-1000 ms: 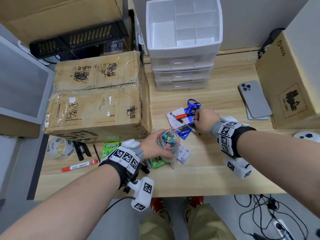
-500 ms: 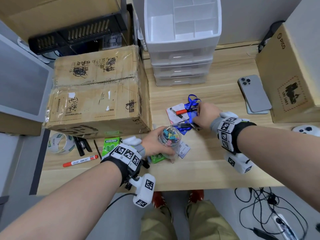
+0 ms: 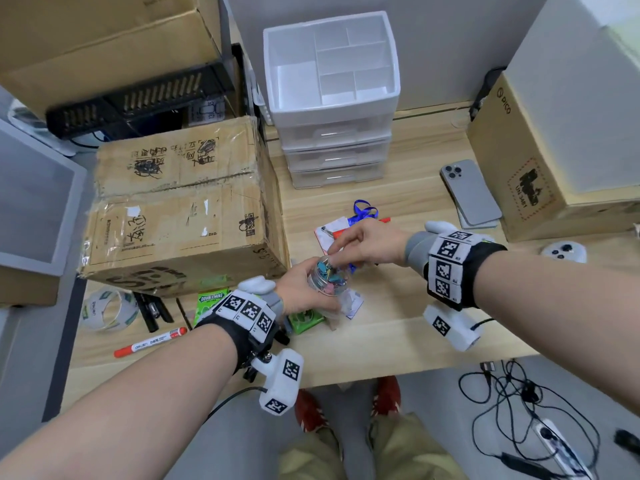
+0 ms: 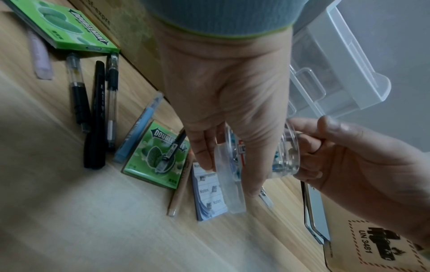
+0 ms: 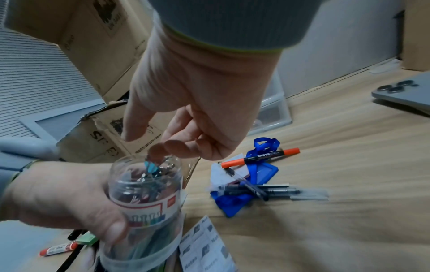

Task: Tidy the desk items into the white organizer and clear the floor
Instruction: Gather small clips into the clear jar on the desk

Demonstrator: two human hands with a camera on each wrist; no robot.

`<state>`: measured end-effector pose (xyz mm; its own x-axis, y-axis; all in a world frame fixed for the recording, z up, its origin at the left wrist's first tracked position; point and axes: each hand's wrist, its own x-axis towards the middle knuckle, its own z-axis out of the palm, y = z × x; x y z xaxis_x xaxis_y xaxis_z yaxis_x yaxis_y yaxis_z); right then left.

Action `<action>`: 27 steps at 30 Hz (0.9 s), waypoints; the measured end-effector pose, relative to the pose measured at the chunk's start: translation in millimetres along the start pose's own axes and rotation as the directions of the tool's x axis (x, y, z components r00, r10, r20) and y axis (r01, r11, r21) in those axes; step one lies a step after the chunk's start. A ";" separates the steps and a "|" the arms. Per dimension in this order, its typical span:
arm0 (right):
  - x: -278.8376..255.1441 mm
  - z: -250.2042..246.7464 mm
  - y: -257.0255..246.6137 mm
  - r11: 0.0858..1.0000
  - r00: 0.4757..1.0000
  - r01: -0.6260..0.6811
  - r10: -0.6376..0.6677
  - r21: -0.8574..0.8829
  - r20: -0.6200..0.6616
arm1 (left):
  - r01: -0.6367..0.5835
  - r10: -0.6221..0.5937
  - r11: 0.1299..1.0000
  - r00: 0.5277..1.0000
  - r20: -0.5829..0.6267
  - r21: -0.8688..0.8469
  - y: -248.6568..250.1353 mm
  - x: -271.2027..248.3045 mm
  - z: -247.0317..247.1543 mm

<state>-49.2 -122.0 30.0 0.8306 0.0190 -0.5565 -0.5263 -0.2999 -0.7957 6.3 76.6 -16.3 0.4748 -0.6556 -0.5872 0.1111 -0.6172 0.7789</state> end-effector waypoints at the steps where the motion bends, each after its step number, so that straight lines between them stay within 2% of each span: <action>1: -0.1 1.2 2.6 0.999 0.999 -0.009 0.010 0.043 -0.038 | -0.003 0.003 1.000 1.000 0.006 -0.002 0.4 -0.3 -0.2; 4: 1.0 -0.2 13.4 0.985 0.953 -0.055 0.101 0.163 -0.286 | -0.018 0.017 1.000 1.000 0.013 0.004 2.3 -4.5 -1.7; 5: 0.5 -0.3 18.5 0.985 0.937 -0.080 0.127 0.156 -0.325 | -0.022 0.022 1.000 1.000 0.016 0.003 3.0 -6.3 -2.1; 6: -1.5 1.4 23.8 0.980 0.935 -0.134 0.174 0.147 -0.308 | -0.027 0.027 1.000 0.999 0.019 0.001 4.2 -8.1 -1.6; 8: -6.2 8.7 35.2 0.933 0.929 -0.314 0.341 0.178 -0.143 | -0.037 0.037 0.999 0.999 0.024 -0.002 7.6 -10.9 0.6; 9: -8.6 13.2 39.8 0.894 0.907 -0.405 0.420 0.191 -0.042 | -0.044 0.044 0.999 0.999 0.023 -0.005 9.5 -11.0 1.9; 12: -10.9 24.9 45.5 0.814 0.843 -0.537 0.506 0.220 0.183 | -0.062 0.063 0.998 0.998 0.016 -0.017 15.9 -10.2 4.1; 15: -8.7 31.4 41.0 0.768 0.836 -0.547 0.483 0.334 0.261 | -0.073 0.073 0.997 0.997 -0.004 -0.040 16.2 -6.9 5.8; 20: -7.6 24.1 34.4 0.745 0.873 -0.485 0.381 0.458 0.306 | -0.073 0.072 0.997 0.997 -0.040 -0.038 13.4 -8.9 8.6; 24: -5.4 17.1 33.4 0.715 0.886 -0.463 0.375 0.524 0.272 | -0.057 0.057 0.998 0.997 -0.057 -0.001 10.4 -10.6 6.0; 27: -5.6 15.0 31.3 0.763 0.923 -0.385 0.327 0.520 0.204 | -0.026 0.029 0.997 0.999 -0.038 0.077 8.9 -11.6 4.1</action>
<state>-73.0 -117.2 4.6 0.5572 0.1142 -0.8225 -0.8158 0.2597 -0.5167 -1.8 76.9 -3.5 0.5108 -0.6563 -0.5554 0.0308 -0.6316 0.7747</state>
